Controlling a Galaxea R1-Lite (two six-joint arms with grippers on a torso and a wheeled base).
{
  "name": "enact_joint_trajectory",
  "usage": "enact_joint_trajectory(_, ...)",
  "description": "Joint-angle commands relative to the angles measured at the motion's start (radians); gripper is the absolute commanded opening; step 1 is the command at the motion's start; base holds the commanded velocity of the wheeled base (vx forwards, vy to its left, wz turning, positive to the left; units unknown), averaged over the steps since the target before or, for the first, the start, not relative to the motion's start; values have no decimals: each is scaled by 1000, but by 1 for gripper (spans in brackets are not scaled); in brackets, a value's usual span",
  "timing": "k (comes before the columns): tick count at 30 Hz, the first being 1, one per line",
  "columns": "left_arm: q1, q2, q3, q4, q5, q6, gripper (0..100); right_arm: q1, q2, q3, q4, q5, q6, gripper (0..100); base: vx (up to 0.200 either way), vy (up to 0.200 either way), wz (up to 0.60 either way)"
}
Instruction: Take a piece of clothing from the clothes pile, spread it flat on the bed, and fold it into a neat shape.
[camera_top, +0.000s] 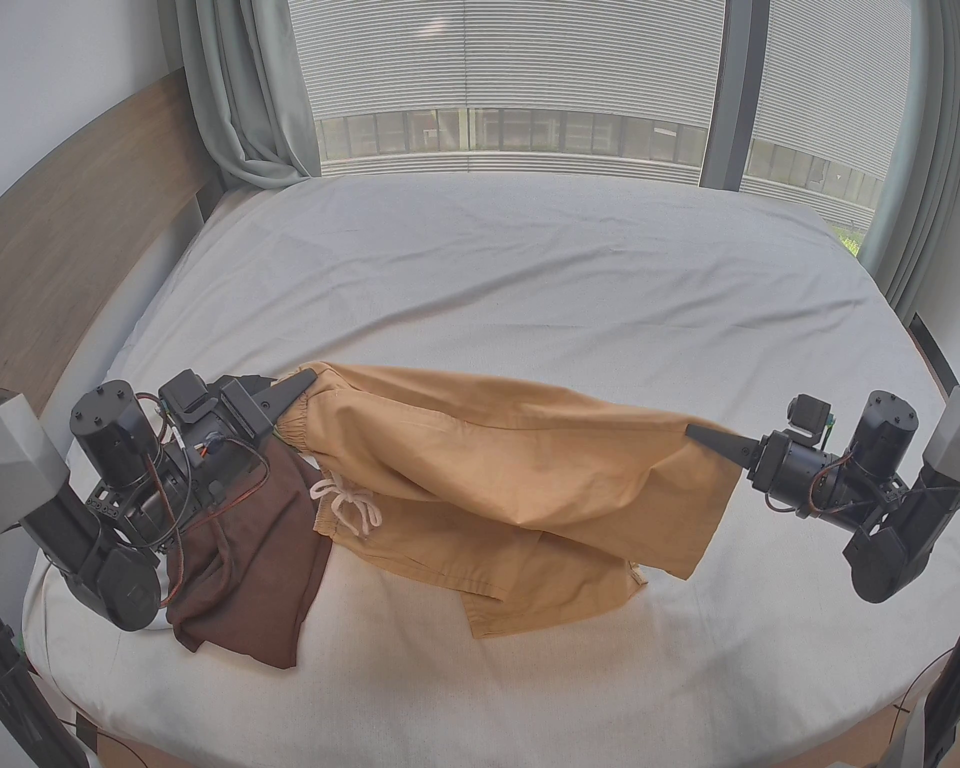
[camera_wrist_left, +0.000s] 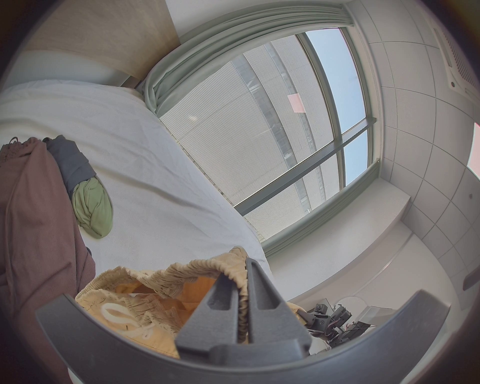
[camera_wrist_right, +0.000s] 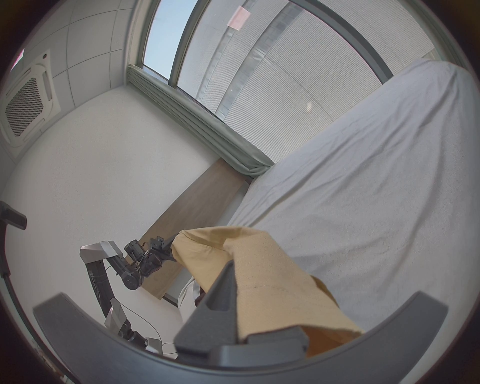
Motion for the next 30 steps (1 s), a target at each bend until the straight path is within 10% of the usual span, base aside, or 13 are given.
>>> enact_joint_trajectory(1, -1, -44, 11, 0, 0, 0, 0, -29, -77, 3, -1, 2, 3, 0, 0, 0, 0)
enact_joint_trajectory(30, 15, -212, 114, 3, -52, 0, 0, -107, -215, -33, -1, 12, 91, 0, 0, 0, 0)
